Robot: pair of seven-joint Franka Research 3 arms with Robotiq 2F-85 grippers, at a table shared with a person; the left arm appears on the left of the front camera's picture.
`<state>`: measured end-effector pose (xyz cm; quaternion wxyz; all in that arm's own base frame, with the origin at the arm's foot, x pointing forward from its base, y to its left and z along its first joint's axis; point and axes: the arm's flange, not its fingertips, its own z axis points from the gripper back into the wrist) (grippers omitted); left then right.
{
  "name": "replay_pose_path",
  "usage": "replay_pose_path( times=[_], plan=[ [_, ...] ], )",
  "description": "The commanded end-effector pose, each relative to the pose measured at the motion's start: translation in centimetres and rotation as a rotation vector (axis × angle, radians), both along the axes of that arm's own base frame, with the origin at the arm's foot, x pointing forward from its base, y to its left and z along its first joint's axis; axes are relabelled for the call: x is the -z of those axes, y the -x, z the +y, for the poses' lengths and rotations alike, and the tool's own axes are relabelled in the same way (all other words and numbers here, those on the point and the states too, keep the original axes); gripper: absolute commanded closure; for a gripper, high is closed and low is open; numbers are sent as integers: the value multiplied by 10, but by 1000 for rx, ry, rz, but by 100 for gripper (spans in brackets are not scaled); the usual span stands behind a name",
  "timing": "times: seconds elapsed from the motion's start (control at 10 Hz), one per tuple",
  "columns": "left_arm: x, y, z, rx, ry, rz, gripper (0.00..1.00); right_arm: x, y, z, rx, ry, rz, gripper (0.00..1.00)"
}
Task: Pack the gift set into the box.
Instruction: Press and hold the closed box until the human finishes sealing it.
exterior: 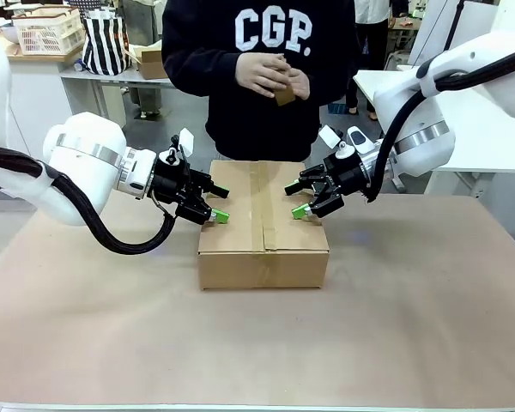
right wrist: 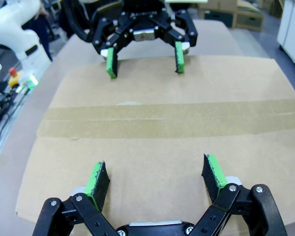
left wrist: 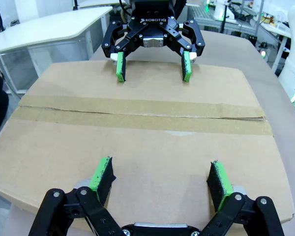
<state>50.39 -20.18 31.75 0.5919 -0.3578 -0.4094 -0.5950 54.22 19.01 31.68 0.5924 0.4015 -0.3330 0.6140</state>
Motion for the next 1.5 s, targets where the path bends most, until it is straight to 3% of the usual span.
replay_pose_path(
  times=[0.0,1.4],
  plan=[
    [3,2,1,-1,3,-1,0,4,1,0,8,1,5,0],
    [3,2,1,-1,3,-1,0,4,1,0,8,1,5,0]
  ],
)
